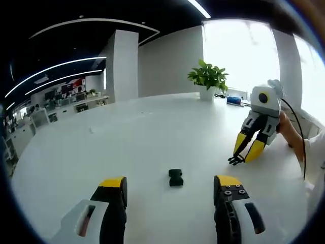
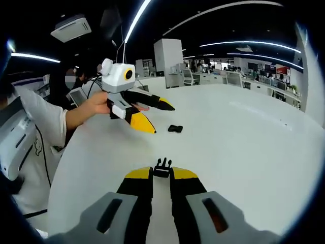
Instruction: Snap the two parts of the plastic buckle together until the buckle closes and remains connected.
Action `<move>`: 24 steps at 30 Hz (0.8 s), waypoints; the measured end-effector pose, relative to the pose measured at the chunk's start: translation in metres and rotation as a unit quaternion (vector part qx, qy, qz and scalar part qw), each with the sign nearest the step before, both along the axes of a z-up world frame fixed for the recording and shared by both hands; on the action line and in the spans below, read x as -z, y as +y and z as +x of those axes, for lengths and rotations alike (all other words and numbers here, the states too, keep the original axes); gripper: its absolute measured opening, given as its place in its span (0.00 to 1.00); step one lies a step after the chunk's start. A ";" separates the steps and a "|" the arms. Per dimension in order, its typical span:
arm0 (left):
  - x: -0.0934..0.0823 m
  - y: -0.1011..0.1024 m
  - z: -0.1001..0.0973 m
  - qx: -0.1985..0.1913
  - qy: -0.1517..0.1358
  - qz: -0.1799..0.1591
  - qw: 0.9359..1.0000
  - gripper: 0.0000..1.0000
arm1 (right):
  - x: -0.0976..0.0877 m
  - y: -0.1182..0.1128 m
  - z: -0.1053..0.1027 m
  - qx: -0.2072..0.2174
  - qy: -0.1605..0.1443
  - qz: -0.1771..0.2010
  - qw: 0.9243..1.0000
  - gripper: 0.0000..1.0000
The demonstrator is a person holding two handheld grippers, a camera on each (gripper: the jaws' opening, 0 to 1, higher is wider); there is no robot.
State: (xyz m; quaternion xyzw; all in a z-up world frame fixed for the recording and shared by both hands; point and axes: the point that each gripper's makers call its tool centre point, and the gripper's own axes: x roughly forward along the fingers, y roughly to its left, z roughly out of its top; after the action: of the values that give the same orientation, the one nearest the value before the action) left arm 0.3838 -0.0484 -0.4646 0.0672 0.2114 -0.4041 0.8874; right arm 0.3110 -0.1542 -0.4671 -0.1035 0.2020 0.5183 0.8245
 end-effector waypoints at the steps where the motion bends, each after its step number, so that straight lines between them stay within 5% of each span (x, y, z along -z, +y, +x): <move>1: 0.000 0.000 0.000 0.001 0.001 -0.002 1.000 0.69 | 0.001 0.000 -0.001 -0.005 0.001 -0.003 1.000 0.12; 24: 0.011 -0.008 0.002 0.001 -0.002 0.007 1.000 0.52 | 0.006 0.006 -0.025 -0.067 0.008 -0.036 0.997 0.12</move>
State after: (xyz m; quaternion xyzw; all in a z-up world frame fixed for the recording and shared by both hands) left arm 0.3854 -0.0568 -0.4755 0.0741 0.2128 -0.4032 0.8870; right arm 0.2862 -0.1478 -0.4734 -0.1425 0.2199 0.5655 0.7820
